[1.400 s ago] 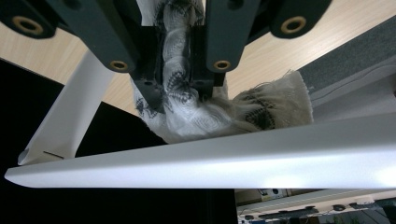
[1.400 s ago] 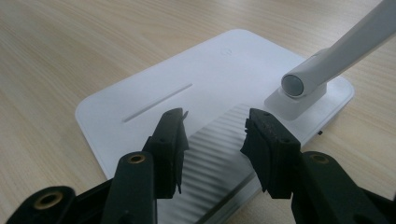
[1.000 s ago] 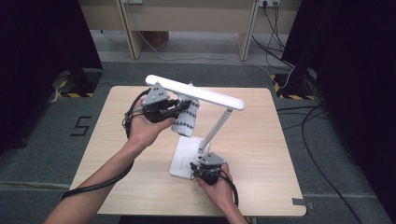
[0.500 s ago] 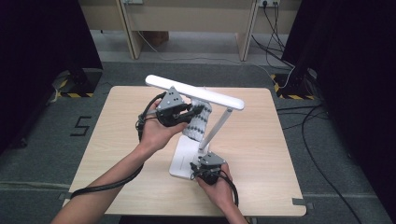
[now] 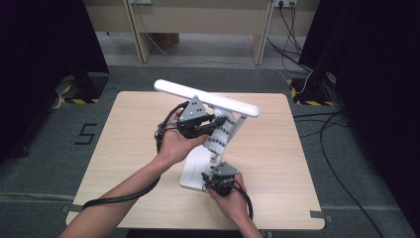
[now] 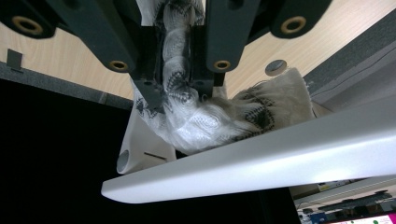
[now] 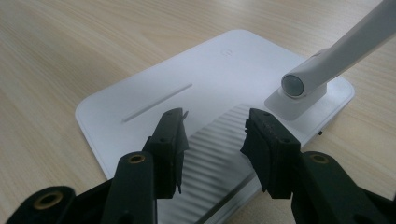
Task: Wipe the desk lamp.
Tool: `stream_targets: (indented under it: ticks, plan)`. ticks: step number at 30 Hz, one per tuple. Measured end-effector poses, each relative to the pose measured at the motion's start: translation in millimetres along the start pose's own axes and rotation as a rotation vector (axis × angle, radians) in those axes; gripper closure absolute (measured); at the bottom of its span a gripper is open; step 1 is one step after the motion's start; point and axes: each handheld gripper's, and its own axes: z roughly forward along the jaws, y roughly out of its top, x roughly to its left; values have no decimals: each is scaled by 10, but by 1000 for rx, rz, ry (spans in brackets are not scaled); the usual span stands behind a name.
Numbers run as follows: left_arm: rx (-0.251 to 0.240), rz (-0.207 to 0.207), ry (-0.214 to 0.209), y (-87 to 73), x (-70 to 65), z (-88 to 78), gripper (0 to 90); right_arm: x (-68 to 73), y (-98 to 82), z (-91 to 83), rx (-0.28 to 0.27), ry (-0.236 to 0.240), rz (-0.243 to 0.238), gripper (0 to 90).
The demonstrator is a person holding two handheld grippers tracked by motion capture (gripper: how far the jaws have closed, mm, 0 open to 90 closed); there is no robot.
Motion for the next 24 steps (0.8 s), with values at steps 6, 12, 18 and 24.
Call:
stream_targets:
  ticks: [6,12,18,24]
  plan:
    - [1,9,-13,11,-47,44,792,-1,0,1,0,0,-1,572]
    - [-6,14,-13,10,-63,57,792,-1,-1,0,0,0,-1,572]
    - [-16,10,1,-46,-41,61,789,0,-1,0,-1,-1,0,572]
    - [-52,12,32,-120,-10,71,785,-1,-2,1,-3,1,0,572]
